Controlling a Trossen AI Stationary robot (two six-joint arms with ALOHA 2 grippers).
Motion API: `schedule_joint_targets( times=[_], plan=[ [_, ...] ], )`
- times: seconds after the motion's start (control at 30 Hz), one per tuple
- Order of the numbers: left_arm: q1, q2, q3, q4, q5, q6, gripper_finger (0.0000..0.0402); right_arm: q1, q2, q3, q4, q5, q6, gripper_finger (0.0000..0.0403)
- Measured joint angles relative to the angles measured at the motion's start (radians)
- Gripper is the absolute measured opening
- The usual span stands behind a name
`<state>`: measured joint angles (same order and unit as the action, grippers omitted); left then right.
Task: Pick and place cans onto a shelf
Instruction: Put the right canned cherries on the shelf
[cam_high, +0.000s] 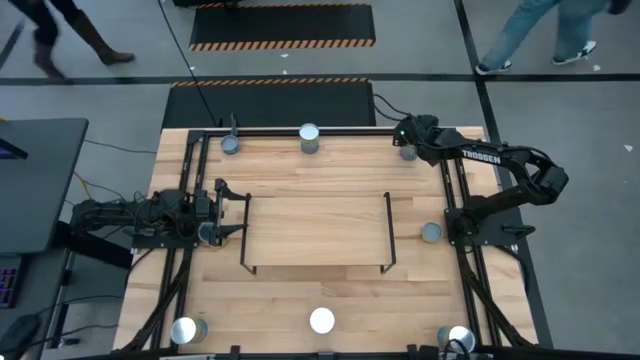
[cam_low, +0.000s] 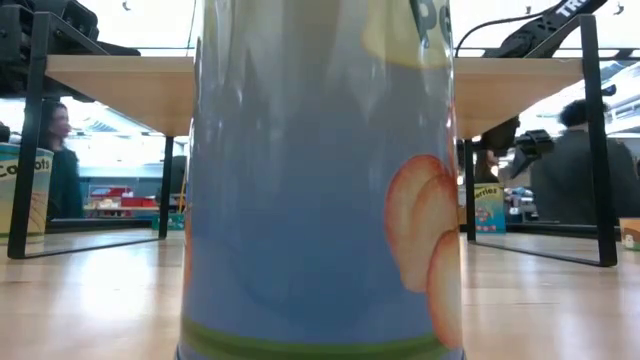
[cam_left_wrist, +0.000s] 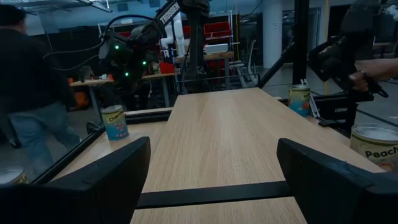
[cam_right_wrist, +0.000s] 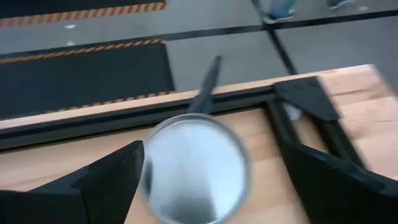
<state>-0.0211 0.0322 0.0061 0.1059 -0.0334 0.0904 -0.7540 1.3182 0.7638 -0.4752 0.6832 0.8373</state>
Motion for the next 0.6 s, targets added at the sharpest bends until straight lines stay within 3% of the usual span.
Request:
schedule_joint_targets(
  times=[0.13,0.3,0.6],
  plan=[
    [0.000,0.000,0.000,0.000,0.000,0.000,0.0357,0.009,0.000,-0.011,0.094,-0.024,-0.046,0.0391],
    [0.000,0.000,0.000,0.000,0.000,0.000,0.0357,-0.002,0.021,-0.012,0.062,0.023,-0.043,0.0388],
    [0.000,0.000,0.000,0.000,0.000,0.000,0.0357,-0.002,0.129,-0.012,0.090,0.012,0.020,0.0387]
  ],
)
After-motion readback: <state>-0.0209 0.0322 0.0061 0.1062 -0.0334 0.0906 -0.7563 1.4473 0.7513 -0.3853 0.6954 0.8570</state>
